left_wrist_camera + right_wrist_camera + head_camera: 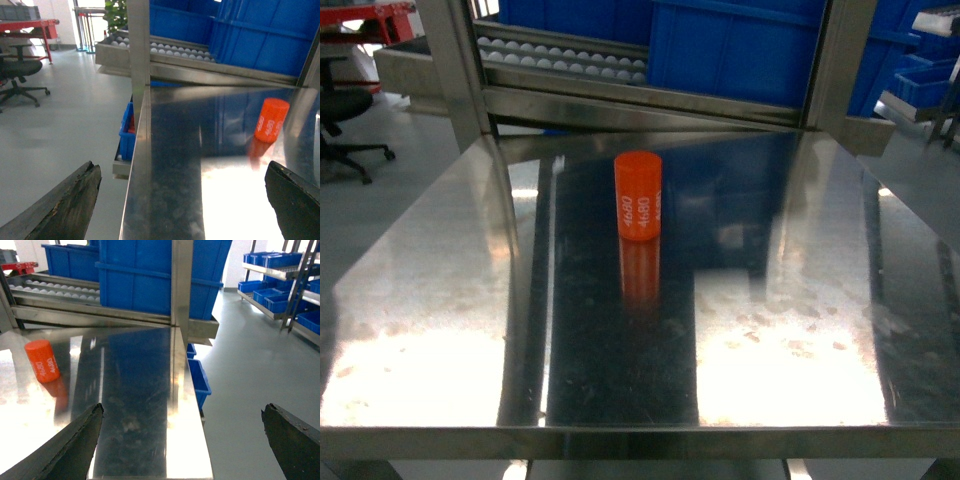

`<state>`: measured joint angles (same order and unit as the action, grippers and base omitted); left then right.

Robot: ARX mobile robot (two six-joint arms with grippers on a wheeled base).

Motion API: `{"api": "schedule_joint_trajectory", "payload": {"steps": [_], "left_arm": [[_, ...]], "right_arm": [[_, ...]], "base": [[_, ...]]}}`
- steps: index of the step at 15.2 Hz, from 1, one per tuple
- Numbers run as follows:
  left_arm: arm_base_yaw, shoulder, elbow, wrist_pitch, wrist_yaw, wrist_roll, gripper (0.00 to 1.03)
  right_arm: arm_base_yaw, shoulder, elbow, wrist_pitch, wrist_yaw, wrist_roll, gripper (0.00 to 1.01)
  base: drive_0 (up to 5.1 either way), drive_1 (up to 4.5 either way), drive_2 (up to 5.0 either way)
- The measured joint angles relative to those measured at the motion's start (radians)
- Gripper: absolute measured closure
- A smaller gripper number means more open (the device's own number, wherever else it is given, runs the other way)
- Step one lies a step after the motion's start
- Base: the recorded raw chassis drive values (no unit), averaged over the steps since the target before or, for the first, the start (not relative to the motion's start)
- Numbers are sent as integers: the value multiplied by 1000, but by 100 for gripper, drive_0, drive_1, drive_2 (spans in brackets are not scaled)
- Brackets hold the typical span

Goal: Pick capacitor and pack into box

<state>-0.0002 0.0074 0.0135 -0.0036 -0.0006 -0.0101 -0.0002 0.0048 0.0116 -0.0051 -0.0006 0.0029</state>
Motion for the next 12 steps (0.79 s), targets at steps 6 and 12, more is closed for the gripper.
{"api": "schedule_joint_trajectory", "payload": {"steps": [6, 12], "left_arm": [[0, 0, 0, -1, 1, 0, 5], [0, 0, 0, 0, 0, 0, 5]], "right_arm": [[0, 0, 0, 0, 0, 0, 3], [0, 0, 0, 0, 0, 0, 3]], "base": [[0, 0, 0], [0, 0, 0]]}}
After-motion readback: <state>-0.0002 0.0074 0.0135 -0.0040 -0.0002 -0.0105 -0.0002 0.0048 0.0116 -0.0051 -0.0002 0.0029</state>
